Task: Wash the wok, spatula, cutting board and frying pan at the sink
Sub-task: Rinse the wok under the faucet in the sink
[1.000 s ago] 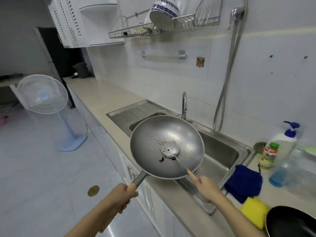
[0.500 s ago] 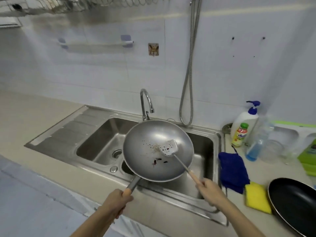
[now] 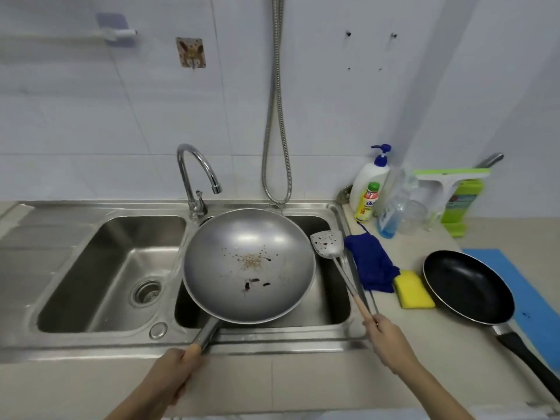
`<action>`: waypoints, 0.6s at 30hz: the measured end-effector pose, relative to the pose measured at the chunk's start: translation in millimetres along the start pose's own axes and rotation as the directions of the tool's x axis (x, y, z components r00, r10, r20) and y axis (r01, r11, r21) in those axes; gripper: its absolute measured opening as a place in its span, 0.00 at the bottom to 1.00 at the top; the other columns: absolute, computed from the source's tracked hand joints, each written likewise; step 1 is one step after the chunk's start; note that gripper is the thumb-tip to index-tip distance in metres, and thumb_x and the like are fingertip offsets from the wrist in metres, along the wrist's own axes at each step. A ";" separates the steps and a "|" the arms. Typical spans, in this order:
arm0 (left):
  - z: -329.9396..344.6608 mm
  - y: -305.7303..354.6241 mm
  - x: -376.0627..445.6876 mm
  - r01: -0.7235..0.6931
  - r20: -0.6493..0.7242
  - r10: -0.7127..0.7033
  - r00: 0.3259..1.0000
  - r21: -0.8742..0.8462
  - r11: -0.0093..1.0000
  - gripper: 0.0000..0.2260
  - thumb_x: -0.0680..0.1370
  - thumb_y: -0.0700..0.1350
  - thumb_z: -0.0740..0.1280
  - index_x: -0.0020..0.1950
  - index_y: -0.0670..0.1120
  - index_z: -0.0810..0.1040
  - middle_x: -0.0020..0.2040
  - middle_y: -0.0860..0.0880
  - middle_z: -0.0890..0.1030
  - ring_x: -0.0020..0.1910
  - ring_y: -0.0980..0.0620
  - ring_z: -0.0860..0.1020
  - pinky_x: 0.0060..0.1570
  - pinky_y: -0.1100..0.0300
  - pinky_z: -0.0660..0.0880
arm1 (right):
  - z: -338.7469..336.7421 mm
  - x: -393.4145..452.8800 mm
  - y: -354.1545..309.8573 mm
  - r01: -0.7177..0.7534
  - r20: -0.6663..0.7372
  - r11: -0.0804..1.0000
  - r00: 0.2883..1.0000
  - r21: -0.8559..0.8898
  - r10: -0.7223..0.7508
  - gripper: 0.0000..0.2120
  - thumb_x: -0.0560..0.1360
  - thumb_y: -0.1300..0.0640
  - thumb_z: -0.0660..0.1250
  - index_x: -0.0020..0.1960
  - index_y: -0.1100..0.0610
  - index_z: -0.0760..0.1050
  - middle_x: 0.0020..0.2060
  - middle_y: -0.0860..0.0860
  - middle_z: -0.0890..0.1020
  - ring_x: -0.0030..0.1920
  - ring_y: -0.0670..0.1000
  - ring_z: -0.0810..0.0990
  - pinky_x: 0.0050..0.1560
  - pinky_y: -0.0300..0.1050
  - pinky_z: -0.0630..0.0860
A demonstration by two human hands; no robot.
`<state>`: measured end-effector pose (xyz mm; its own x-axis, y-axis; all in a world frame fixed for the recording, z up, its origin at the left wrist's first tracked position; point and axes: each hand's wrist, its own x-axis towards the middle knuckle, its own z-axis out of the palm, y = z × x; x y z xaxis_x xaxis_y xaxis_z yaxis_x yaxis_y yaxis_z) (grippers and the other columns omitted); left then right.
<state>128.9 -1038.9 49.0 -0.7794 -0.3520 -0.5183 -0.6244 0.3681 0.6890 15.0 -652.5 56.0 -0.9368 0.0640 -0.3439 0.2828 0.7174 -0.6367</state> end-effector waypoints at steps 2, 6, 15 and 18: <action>-4.8 -2.4 4.4 -0.010 0.024 0.010 1.000 0.006 1.000 0.22 0.79 0.54 0.61 0.30 0.41 0.72 0.20 0.44 0.70 0.18 0.49 0.66 0.22 0.64 0.61 | 5.3 -3.0 -0.8 -0.015 -0.026 1.000 1.000 -0.006 0.015 0.12 0.81 0.53 0.55 0.50 0.59 0.75 0.41 0.56 0.82 0.42 0.56 0.80 0.46 0.52 0.77; -12.2 -4.4 12.0 0.018 0.072 -0.018 0.997 0.004 1.000 0.22 0.78 0.54 0.62 0.32 0.39 0.76 0.21 0.42 0.71 0.21 0.50 0.69 0.24 0.63 0.62 | 12.6 4.1 -9.8 -0.023 -0.022 0.997 1.000 -0.076 0.021 0.13 0.82 0.53 0.54 0.50 0.61 0.73 0.44 0.59 0.82 0.44 0.58 0.80 0.46 0.51 0.76; -9.0 9.6 11.6 0.095 0.048 -0.092 0.995 -0.064 0.993 0.21 0.77 0.52 0.65 0.43 0.32 0.78 0.24 0.44 0.70 0.21 0.50 0.67 0.22 0.65 0.61 | 30.3 59.6 -33.3 -0.118 0.125 0.982 0.983 -0.147 0.137 0.14 0.82 0.57 0.54 0.62 0.65 0.62 0.60 0.58 0.78 0.50 0.55 0.78 0.45 0.45 0.70; -10.0 19.4 12.3 0.136 0.069 -0.132 0.989 -0.049 0.990 0.25 0.69 0.58 0.66 0.40 0.34 0.79 0.24 0.44 0.72 0.21 0.50 0.69 0.23 0.64 0.62 | 33.8 82.9 -33.8 -0.167 0.162 0.972 0.968 -0.163 0.194 0.16 0.81 0.58 0.55 0.66 0.65 0.61 0.60 0.58 0.77 0.56 0.57 0.78 0.49 0.47 0.71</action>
<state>107.7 -1044.7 61.0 -0.6918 -0.3370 -0.6386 -0.7210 0.2747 0.6362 -65.2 -694.9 25.6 -0.8182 0.0882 -0.5682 0.3979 0.8002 -0.4488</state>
